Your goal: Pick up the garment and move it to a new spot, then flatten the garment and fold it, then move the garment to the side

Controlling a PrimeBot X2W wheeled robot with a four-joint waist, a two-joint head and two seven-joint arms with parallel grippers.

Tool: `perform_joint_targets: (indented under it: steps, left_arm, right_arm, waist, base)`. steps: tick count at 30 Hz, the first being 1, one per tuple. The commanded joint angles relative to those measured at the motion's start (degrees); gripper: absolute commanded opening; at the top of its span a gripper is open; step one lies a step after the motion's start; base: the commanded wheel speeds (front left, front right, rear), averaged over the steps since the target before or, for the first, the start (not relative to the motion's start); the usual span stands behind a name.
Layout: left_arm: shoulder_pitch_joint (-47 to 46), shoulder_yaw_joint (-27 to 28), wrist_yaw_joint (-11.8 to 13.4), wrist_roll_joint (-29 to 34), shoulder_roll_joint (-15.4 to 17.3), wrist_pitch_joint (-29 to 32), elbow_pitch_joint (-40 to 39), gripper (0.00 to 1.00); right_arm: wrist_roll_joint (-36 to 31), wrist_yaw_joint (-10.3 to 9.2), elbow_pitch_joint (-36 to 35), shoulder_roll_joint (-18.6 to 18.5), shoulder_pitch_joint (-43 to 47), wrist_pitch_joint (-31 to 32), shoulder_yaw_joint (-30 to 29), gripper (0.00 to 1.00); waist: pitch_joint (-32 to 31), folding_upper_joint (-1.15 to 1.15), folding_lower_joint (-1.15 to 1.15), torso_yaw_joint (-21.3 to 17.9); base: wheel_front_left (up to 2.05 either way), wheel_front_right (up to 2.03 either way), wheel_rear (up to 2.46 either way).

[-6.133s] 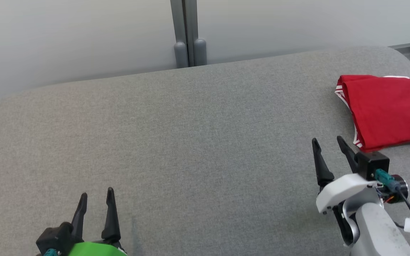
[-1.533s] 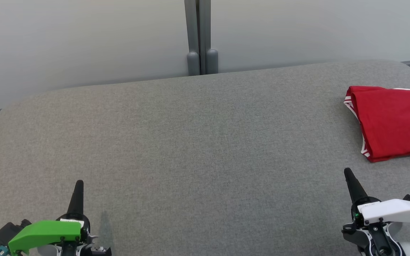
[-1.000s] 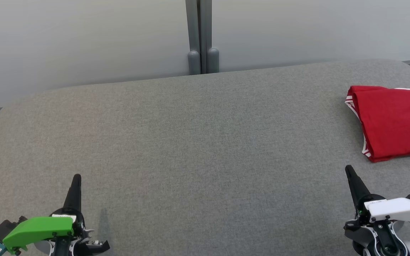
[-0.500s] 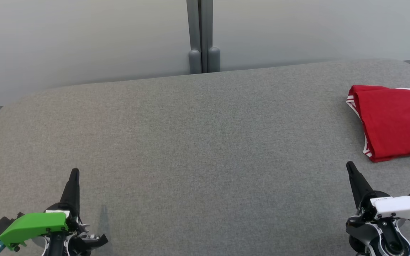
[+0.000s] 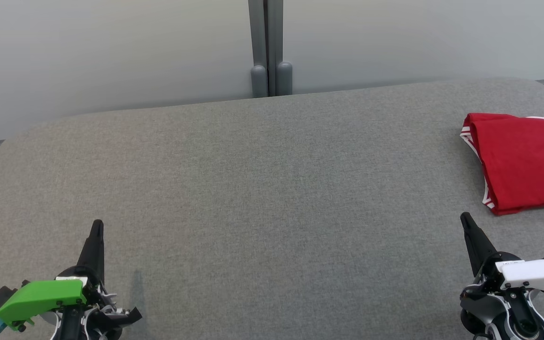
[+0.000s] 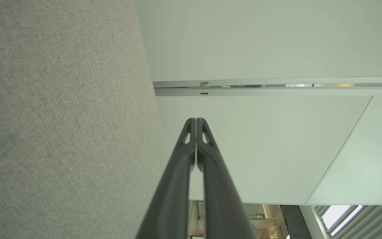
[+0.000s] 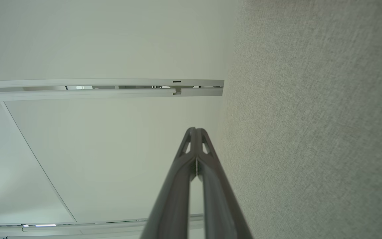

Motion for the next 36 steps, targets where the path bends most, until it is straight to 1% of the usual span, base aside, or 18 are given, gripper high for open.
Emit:
perform_joint_targets:
  steps: [1,36]
  left_arm:
    - [-0.63,0.21,-0.37,-0.09,0.35,0.07,-0.06,0.00]
    - [-0.65,0.30,-0.37,0.05,0.24,0.20,-0.07,0.00]
  right_arm:
    - [0.19,-0.02,-0.21,-0.33,-0.49,0.17,-0.12,0.00]
    - [0.19,-0.02,-0.20,-0.33,-0.49,0.16,-0.11,0.00]
  waist:
    - [0.00,0.00,0.00,0.00]
    - [0.00,0.00,0.00,0.00]
  base:
    - [0.00,0.00,0.00]
    - [0.00,0.00,0.00]
